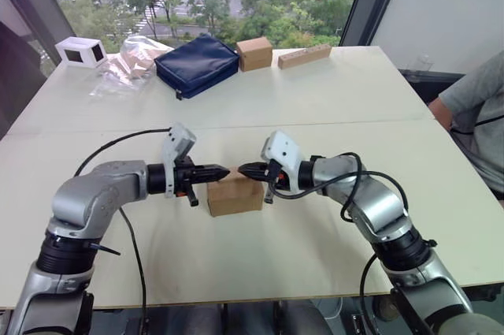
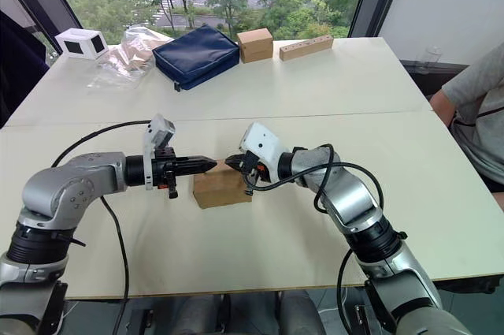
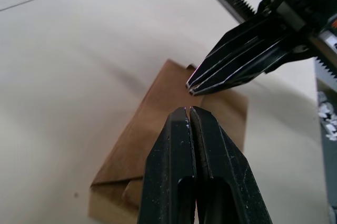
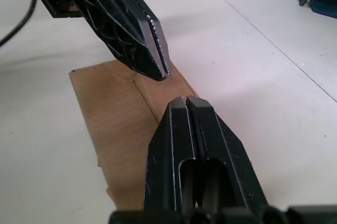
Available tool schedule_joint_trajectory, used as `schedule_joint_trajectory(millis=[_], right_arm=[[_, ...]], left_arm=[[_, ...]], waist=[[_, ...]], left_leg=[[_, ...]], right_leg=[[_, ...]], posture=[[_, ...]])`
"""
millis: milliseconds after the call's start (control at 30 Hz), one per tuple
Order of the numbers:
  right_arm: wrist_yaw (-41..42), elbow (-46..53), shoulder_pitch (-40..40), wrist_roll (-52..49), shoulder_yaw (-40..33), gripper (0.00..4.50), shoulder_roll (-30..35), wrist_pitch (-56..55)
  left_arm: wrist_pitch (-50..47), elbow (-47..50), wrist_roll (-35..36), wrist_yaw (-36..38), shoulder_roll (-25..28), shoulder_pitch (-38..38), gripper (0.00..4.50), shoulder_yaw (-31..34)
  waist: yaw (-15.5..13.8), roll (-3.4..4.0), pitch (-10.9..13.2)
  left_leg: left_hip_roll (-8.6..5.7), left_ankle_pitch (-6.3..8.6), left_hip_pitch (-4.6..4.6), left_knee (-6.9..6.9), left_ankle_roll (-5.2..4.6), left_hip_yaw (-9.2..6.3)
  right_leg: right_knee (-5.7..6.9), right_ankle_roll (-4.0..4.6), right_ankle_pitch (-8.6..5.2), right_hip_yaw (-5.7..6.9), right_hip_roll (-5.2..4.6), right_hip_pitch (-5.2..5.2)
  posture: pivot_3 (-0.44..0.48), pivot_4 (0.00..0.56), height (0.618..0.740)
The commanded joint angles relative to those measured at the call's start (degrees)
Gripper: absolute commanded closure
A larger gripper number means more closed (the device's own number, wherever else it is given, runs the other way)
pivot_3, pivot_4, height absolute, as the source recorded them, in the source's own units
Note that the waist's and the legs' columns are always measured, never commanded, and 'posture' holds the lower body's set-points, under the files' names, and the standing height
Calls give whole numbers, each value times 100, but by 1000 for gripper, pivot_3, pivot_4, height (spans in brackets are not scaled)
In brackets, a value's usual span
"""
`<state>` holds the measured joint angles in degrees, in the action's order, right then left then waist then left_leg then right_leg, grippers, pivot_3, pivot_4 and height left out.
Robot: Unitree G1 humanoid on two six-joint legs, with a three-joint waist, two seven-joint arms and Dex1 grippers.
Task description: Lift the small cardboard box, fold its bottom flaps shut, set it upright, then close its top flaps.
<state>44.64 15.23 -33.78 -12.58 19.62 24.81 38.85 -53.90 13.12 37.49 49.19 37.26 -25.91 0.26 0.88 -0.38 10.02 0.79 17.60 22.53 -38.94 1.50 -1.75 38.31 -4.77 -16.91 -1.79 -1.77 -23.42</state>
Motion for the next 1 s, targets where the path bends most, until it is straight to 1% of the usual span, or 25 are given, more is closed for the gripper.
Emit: schedule_joint_trajectory(millis=[33,233,633,700,767,833,900,933,1000], right_arm=[[27,32,-95,113,101,4500,11,-96],[83,-10,-64,299,290,4500,93,-103],[89,-95,-22,432,294,4500,100,-139],[74,-96,-3,388,217,4500,76,-162],[59,-54,35,230,18,4500,11,-196],[6,45,85,-186,-460,4500,-187,-175],[-56,174,155,-585,-939,4500,-359,-125],[-92,282,211,-798,-1210,4500,-401,-44],[-145,593,457,-1301,-1824,4500,-334,235]], left_arm=[[234,78,-176,-54,-14,74,4444,-120],[465,102,-415,37,63,237,4444,-370],[608,-15,-502,77,21,240,4444,-373],[584,-2,-420,40,-31,234,4444,-276],[560,27,-216,-62,-182,220,4444,-30],[674,120,-106,-403,-421,219,4444,353],[813,316,-141,-752,-586,307,4444,623],[1042,506,-315,-867,-586,468,4444,668],[755,830,-21,-1030,-565,908,4444,1012]], waist=[[-7,0,0],[-7,0,0],[-10,0,0],[-10,0,0],[-13,0,0],[-14,0,0],[-12,0,0],[-10,0,0],[-1,0,0]], left_leg=[[0,0,0,0,0,0],[-1,0,0,0,0,0],[-1,0,-1,-1,0,0],[-1,0,-1,0,0,0],[-1,0,-1,-1,0,0],[-1,0,-1,-2,0,0],[1,0,0,-1,0,-1],[2,0,0,-1,0,-1],[2,1,0,3,0,0]], right_leg=[[0,0,0,0,-1,0],[-1,0,0,0,-1,1],[-1,0,0,1,-1,3],[-1,0,0,1,-1,3],[-1,0,0,1,-1,4],[-1,0,0,1,-2,3],[-1,0,0,1,-4,3],[-1,0,0,0,-8,3],[-1,0,0,-4,-13,1]], posture=[[0,150,740],[0,150,740],[0,150,740],[0,150,740],[0,150,740],[0,150,740],[0,150,740],[0,150,740],[0,150,740]])
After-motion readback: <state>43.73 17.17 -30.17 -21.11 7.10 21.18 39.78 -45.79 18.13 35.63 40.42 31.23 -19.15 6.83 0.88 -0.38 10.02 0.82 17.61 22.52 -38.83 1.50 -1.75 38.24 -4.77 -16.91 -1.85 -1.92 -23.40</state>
